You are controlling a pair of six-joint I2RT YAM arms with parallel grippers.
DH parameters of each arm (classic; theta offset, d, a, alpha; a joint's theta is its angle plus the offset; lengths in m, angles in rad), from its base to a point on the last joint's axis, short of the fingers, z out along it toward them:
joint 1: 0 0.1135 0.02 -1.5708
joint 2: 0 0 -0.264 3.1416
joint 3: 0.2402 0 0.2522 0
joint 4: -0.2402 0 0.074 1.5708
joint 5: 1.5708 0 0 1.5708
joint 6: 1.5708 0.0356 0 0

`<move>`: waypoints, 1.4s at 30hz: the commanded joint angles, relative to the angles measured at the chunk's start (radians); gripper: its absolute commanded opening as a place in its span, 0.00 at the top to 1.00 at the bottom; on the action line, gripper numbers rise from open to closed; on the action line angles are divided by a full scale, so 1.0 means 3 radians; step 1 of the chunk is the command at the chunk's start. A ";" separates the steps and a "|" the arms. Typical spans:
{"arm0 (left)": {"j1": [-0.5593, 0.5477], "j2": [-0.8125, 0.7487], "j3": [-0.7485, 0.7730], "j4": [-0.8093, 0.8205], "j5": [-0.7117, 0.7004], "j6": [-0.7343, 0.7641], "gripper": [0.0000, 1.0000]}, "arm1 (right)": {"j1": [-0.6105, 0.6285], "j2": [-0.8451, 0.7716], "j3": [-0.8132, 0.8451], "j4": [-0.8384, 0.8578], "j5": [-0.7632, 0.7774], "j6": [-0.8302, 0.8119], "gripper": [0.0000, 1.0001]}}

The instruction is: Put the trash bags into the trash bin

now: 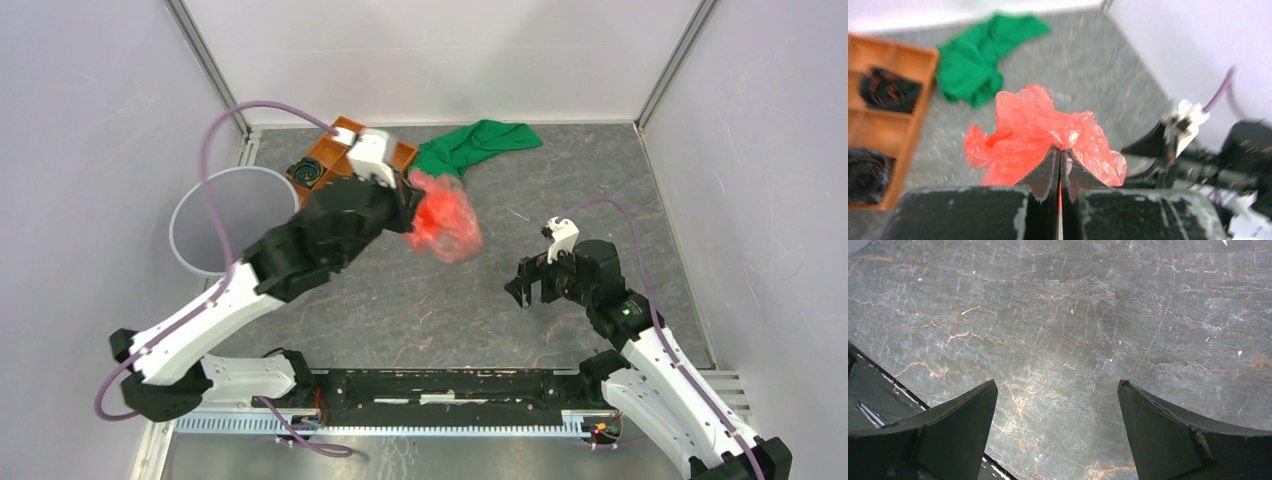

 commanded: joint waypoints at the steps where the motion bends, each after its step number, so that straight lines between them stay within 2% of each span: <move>1: -0.0010 -0.0042 0.0246 -0.0226 -0.0351 0.0275 0.98 | -0.0009 -0.0041 0.0071 0.0233 -0.0047 0.0067 0.02; 3: -0.0063 0.0290 0.0051 -0.0242 0.0141 0.0082 0.98 | -0.0009 -0.0074 0.0044 0.0270 -0.0009 0.0106 0.02; 4: -0.0111 0.0470 -0.0076 -0.0186 0.0529 -0.0015 0.98 | -0.0010 -0.0073 0.0032 0.0275 0.0003 0.0114 0.02; 5: -0.0164 0.0635 -0.0205 -0.0099 0.0692 -0.0101 0.98 | -0.0009 -0.0073 0.0023 0.0263 0.0006 0.0116 0.02; 7: -0.0234 0.0768 -0.0529 0.0179 0.0711 -0.0332 0.98 | -0.0007 -0.0084 -0.0005 0.0221 0.0023 0.0109 0.02; 10: -0.0237 0.0707 -0.0969 0.0740 0.0835 -0.0496 0.98 | -0.0008 -0.0138 -0.0111 0.0205 0.0057 0.0101 0.02; 13: -0.0232 0.0707 -0.0962 0.0819 0.0995 -0.0473 0.98 | -0.0008 -0.0138 -0.0242 0.0290 -0.0114 0.0139 0.02; 18: -0.0215 0.0531 -0.0934 0.1013 0.1245 -0.0380 0.98 | -0.0007 0.0118 -0.0268 0.0411 -0.0778 0.0129 0.02; 27: -0.0214 0.0443 -0.1348 0.1434 0.1346 -0.0738 0.98 | 0.0011 0.0248 -0.0418 0.1041 -0.1237 0.0709 0.02; 33: -0.0213 0.0111 -0.1474 0.1424 0.1089 -0.0764 0.98 | 0.0186 0.0105 -0.0497 0.1115 -0.0880 0.0761 0.02; 38: -0.0210 -0.0032 -0.1429 0.1289 0.0920 -0.0716 0.98 | 0.0286 0.0170 -0.0526 0.1141 -0.0777 0.0772 0.04; 42: -0.0204 -0.0077 -0.1427 0.1272 0.0867 -0.0772 0.98 | 0.0545 0.0168 -0.0324 0.0951 -0.0611 0.0494 0.06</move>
